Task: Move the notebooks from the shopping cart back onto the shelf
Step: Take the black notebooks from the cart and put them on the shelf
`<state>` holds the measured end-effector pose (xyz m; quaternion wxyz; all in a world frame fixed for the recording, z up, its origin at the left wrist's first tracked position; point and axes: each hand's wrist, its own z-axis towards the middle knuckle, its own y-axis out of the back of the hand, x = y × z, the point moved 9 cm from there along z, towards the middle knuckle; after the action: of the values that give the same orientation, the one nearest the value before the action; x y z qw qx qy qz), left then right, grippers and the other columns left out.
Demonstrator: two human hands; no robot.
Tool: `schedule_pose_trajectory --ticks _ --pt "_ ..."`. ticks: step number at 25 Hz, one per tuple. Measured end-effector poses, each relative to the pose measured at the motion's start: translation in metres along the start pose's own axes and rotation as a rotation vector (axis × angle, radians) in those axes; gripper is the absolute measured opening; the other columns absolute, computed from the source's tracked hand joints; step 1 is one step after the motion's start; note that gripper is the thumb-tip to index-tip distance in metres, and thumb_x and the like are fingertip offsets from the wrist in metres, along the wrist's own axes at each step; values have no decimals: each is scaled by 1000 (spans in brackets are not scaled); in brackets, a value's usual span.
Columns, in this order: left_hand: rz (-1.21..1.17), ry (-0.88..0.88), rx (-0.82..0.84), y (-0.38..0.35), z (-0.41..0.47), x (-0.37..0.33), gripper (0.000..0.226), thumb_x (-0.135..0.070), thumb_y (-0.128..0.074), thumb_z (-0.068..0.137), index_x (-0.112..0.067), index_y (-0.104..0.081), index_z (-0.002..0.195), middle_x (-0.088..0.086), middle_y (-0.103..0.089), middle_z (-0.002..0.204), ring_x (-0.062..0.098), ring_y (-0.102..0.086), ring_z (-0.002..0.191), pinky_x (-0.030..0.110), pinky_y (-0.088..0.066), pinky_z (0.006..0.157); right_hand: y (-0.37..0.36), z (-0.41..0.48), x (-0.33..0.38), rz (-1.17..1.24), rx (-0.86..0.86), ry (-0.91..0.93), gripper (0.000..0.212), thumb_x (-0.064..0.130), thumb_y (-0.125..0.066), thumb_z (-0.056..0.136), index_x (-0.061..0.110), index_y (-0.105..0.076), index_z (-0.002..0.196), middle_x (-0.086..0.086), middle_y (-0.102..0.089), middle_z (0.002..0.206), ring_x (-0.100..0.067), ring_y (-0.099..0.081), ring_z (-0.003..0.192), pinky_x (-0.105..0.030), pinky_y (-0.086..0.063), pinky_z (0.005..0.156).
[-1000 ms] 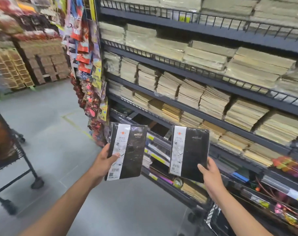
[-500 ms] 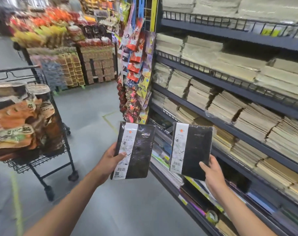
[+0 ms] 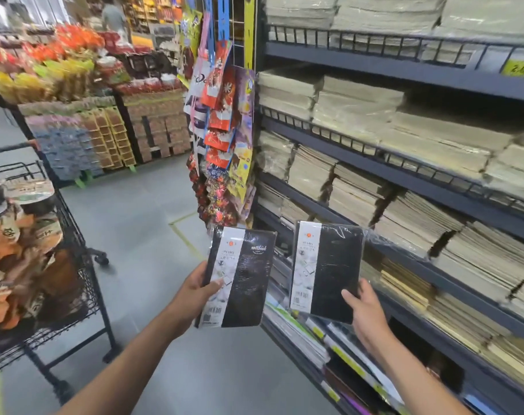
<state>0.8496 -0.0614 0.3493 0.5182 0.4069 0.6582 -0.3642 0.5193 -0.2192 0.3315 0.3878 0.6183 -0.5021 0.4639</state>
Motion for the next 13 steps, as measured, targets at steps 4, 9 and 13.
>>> schedule_pose_trajectory --ticks 4,9,13 --pt "16 17 82 -15 45 -6 41 1 -51 101 -28 -56 131 -5 -72 125 23 -72 108 40 -59 86 3 15 2 33 -42 -11 36 0 -52 101 33 -57 114 1 -62 132 -14 -59 119 -49 -43 112" --pt "15 34 255 -29 115 -8 49 4 -50 101 -30 -54 136 -5 -72 126 23 -70 113 44 -56 93 1 15 8 155 -194 -19 39 -9 -48 100 14 -54 132 10 -59 115 -8 -50 115 -34 -38 105" --pt "32 57 390 -28 170 -8 44 4 -52 100 -22 -55 135 4 -72 127 26 -71 111 42 -60 88 -12 7 15 230 -350 60 53 -12 -45 100 4 -39 150 8 -48 122 -11 -39 126 -27 -29 102"
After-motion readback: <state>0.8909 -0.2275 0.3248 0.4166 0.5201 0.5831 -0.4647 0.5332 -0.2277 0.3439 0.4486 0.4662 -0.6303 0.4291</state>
